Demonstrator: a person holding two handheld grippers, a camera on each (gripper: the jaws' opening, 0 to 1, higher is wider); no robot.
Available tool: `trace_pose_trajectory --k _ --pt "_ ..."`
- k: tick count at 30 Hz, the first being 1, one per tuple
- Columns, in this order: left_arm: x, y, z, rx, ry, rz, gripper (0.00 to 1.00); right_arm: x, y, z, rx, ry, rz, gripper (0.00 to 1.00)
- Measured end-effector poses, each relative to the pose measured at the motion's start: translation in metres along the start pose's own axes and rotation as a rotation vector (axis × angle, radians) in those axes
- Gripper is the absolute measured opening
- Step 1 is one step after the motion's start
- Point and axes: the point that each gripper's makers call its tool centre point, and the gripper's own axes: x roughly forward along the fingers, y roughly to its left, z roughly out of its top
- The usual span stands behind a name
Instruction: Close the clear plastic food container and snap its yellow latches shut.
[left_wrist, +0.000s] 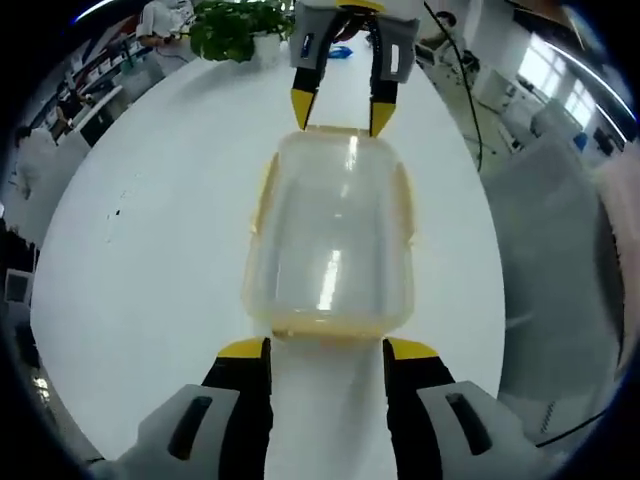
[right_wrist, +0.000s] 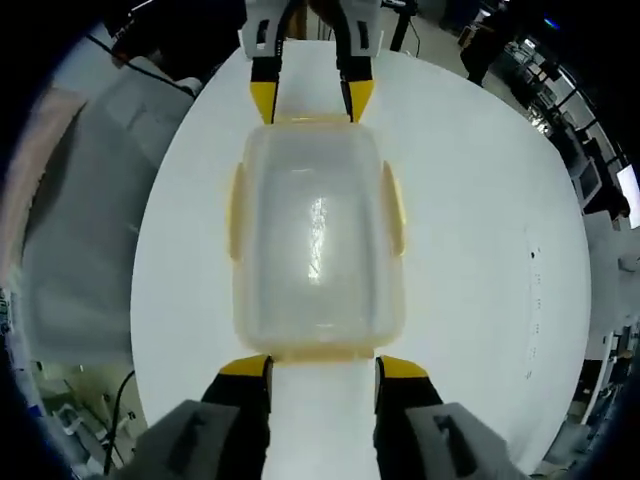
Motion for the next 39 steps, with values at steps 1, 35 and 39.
trace_pose_trajectory --k 1,35,39 --pt "0.000 0.000 -0.001 -0.002 0.001 0.001 0.47 0.000 0.000 0.000 0.002 -0.002 -0.002 0.39" --pt "-0.007 0.007 0.014 -0.528 -0.262 0.050 0.39 -0.011 0.000 0.009 0.688 -0.320 0.010 0.34" --pt "-0.005 0.004 0.012 -0.626 -0.260 0.025 0.38 -0.006 0.001 0.007 0.735 -0.334 0.031 0.34"
